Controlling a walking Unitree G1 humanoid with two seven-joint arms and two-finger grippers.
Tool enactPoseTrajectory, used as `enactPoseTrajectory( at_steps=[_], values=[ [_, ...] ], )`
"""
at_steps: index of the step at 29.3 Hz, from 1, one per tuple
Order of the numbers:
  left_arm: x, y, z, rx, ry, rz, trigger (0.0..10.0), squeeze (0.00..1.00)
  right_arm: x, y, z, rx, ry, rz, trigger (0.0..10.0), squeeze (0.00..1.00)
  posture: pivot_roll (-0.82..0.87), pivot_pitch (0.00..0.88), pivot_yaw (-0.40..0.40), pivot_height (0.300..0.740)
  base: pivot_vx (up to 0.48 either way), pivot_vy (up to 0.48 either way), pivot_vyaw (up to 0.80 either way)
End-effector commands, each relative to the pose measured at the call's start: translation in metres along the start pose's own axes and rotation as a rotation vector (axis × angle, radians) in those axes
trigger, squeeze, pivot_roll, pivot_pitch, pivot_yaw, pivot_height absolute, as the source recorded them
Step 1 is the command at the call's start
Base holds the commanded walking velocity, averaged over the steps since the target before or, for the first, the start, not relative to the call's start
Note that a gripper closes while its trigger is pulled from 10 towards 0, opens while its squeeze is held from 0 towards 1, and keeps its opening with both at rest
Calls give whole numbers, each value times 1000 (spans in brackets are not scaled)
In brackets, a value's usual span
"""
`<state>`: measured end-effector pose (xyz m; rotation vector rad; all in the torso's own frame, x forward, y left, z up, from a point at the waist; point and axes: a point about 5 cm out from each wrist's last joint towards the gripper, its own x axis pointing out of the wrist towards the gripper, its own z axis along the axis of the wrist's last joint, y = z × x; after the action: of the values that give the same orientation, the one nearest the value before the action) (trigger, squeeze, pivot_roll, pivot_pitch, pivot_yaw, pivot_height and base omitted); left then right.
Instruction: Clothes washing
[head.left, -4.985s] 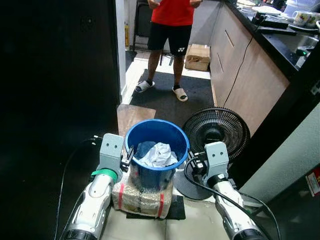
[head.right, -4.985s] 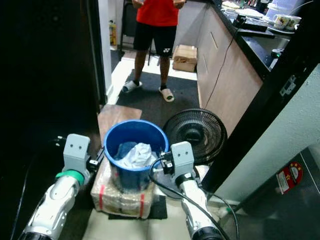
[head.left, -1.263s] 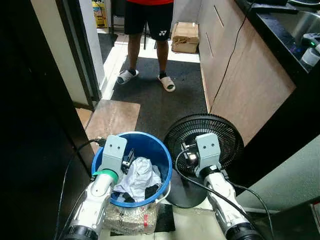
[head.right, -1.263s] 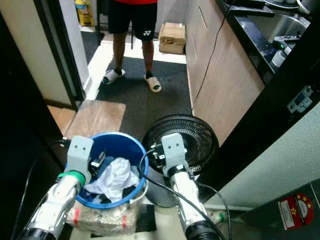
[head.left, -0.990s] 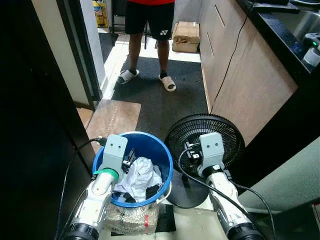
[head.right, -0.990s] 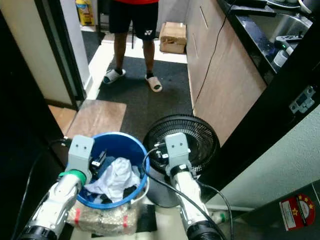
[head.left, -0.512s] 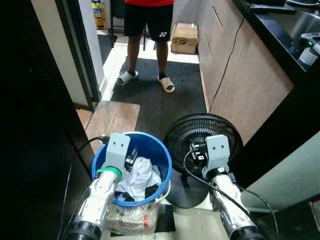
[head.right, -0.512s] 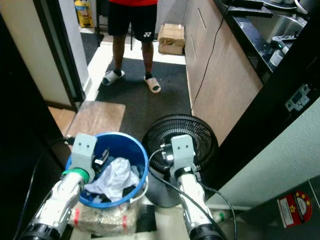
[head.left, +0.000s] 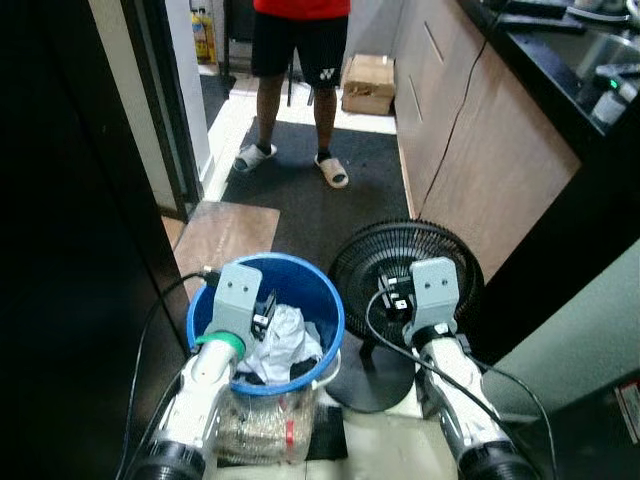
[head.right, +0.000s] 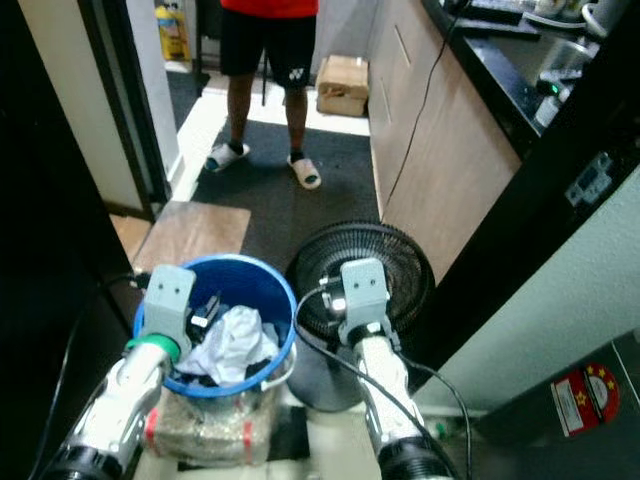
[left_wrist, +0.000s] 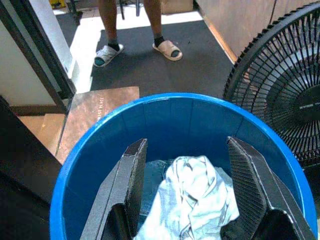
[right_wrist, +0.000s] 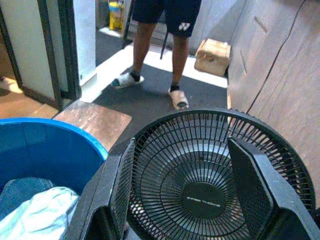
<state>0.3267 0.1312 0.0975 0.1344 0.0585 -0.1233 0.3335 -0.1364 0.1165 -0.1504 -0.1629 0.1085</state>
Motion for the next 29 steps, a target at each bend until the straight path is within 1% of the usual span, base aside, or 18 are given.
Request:
enactPoseTrajectory(
  at_steps=[1,3,6,7,13,16,18,19,20,21,24,25,26,29],
  values=[
    [-3,-2,-7,-6,22,0,10000,0,-1,-6,-2,0,18,-15,10000,0,62,44,-26,630,0,0,0],
    [-3,-2,-7,-6,22,0,10000,0,-1,-6,-2,0,18,-15,10000,0,62,44,-26,630,0,0,0],
    [-1,-1,-3,-13,8,3,10000,0,-2,-9,-1,-3,11,-23,10000,0,48,30,-21,620,0,0,0],
    [1,0,-1,-13,3,6,10000,0,-3,-13,-1,-5,11,-35,10000,0,48,33,-22,610,0,0,0],
    [3,1,2,-11,-5,3,10000,0,-3,-12,1,-5,4,-34,10000,0,40,32,-14,595,0,0,0],
    [4,-1,5,-13,-11,-4,10000,0,-3,-15,4,-2,-4,-46,10000,0,44,44,-14,585,0,0,0],
    [4,-3,9,-18,-23,-11,10000,0,-1,-16,14,-7,-39,-45,10000,0,40,45,-11,575,0,0,0],
    [4,-3,9,-18,-23,-11,10000,0,-1,-16,14,-7,-39,-45,10000,0,40,45,-11,575,0,0,0],
    [4,-3,12,-22,-33,-12,10000,0,0,-16,21,-17,-67,-38,10000,0,33,45,-10,570,0,0,0],
    [4,-3,12,-22,-33,-12,10000,0,0,-16,21,-17,-67,-38,10000,0,33,45,-10,570,0,0,0],
    [6,-4,31,-43,-96,-16,10000,0,6,-20,43,-10,-137,-39,10000,0,34,47,-14,555,0,0,0],
    [6,-4,31,-43,-96,-16,10000,0,6,-20,43,-10,-137,-39,10000,0,34,47,-14,555,0,0,0],
    [7,-4,38,-47,-116,-14,10000,0,7,-20,47,-8,-150,-38,10000,0,36,49,-16,550,0,0,0],
    [8,-4,42,-49,-127,-13,10000,0,8,-21,49,-8,-156,-37,10000,0,36,49,-16,545,0,0,0]
  ],
)
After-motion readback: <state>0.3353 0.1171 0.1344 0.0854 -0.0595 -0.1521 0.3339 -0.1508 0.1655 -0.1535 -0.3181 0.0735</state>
